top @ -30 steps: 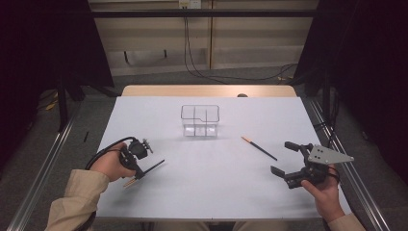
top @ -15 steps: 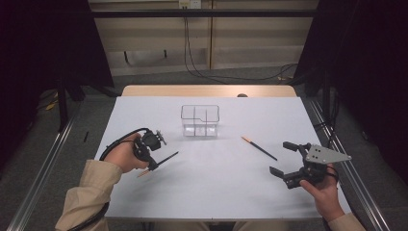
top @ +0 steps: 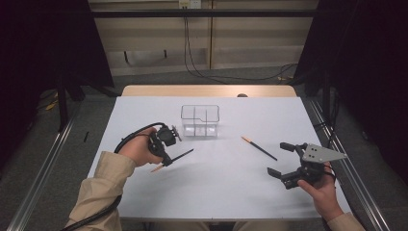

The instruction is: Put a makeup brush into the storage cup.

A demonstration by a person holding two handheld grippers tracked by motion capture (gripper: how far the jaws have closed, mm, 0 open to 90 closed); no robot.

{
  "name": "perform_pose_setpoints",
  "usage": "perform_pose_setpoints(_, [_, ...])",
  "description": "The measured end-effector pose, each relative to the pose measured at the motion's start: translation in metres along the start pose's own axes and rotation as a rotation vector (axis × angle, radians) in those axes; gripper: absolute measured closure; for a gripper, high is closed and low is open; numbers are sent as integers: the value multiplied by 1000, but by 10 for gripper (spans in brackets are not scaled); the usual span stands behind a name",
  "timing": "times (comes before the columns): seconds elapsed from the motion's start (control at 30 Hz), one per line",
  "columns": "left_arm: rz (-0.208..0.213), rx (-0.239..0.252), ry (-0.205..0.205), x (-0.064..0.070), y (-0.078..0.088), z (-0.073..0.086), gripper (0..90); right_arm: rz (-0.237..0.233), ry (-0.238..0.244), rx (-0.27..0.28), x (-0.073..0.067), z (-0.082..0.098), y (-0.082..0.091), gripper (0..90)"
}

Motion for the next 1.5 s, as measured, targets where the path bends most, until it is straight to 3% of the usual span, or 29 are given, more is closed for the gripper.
perform_pose_setpoints(0.17, [10, 3, -32, 4, 0, -13, 839, -18, 12, -15, 0, -3, -5, 3])
perform_pose_setpoints(0.4, [19, 33, -61, 11, -1, -30, 839, -21, -8, -20, 6, -5, -9, 1])
perform_pose_setpoints(0.67, [37, 22, -102, 19, -7, -50, 839, -33, -3, -27, 7, -7, -15, 1])
perform_pose_setpoints(1.0, [60, 27, -151, 32, -8, -70, 839, -84, 4, -64, 8, -14, -25, 0])
perform_pose_setpoints(1.13, [65, 24, -173, 36, -8, -77, 839, -107, -19, -76, 11, -17, -30, 0])
perform_pose_setpoints(1.27, [70, 25, -185, 40, -9, -82, 839, -129, -50, -101, 14, -18, -36, 0])
perform_pose_setpoints(1.5, [82, 19, -201, 45, -12, -88, 838, -156, -46, -184, 14, -21, -46, 0])
Point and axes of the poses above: each handheld gripper's, and its own axes: y roughly backward along the jaws, z roughly out of its underside, x roughly to its right, the point moved 2 cm from there along -y, roughly forward along the jaws, and after that the axes turned 6 degrees about -z, right-handed, at the moved point
